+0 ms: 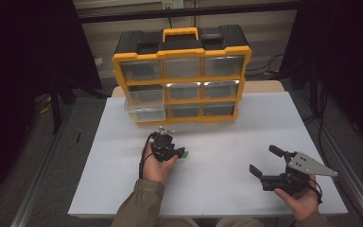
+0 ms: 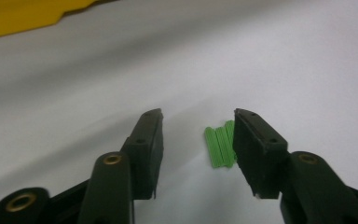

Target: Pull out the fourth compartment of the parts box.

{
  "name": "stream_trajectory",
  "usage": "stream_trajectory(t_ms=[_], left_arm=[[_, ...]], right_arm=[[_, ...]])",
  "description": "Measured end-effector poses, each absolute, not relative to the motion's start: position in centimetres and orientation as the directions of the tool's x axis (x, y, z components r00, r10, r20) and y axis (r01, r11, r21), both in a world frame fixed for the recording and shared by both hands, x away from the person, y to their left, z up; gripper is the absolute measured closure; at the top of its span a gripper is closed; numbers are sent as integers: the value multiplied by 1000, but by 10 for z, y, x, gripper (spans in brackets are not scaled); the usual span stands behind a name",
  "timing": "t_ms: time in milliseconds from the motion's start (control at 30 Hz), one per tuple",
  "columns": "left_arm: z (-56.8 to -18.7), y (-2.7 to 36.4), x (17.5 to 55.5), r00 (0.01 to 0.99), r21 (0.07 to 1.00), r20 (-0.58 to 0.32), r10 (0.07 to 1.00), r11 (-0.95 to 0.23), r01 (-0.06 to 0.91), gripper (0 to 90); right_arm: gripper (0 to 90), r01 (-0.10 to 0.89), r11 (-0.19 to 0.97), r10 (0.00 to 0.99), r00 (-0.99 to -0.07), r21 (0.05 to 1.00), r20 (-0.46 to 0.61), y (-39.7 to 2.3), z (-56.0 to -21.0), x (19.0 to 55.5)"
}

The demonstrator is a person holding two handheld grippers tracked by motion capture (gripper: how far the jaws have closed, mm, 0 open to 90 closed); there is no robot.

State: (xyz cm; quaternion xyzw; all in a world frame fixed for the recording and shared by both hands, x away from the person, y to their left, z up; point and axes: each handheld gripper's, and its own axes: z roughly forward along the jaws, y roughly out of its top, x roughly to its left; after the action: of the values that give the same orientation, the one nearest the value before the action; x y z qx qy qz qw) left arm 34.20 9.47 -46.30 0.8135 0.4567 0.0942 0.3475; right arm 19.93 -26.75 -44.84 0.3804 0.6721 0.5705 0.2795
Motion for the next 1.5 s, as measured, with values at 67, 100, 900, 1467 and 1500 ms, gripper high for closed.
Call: stream_trajectory(t_ms=[67, 100, 900, 1467, 1500], left_arm=[[-465, 95, 343, 560, 649, -168, 811, -336, 683, 573], [-465, 95, 343, 557, 645, -173, 813, -334, 687, 586], [-470, 90, 344, 550, 623, -184, 815, -336, 706, 790], [-472, 88, 344, 561, 612, -162, 812, -362, 702, 844], [-471, 88, 344, 559, 611, -161, 813, -363, 704, 846]], right_arm=[[25, 191, 59, 831, -554, 980, 58, -267, -448, 199], [26, 193, 59, 830, -555, 979, 59, -268, -448, 199], [26, 192, 58, 831, -554, 980, 60, -268, -448, 199], [27, 191, 61, 828, -557, 980, 58, -268, -449, 200], [27, 192, 63, 830, -555, 979, 55, -268, -449, 200]])
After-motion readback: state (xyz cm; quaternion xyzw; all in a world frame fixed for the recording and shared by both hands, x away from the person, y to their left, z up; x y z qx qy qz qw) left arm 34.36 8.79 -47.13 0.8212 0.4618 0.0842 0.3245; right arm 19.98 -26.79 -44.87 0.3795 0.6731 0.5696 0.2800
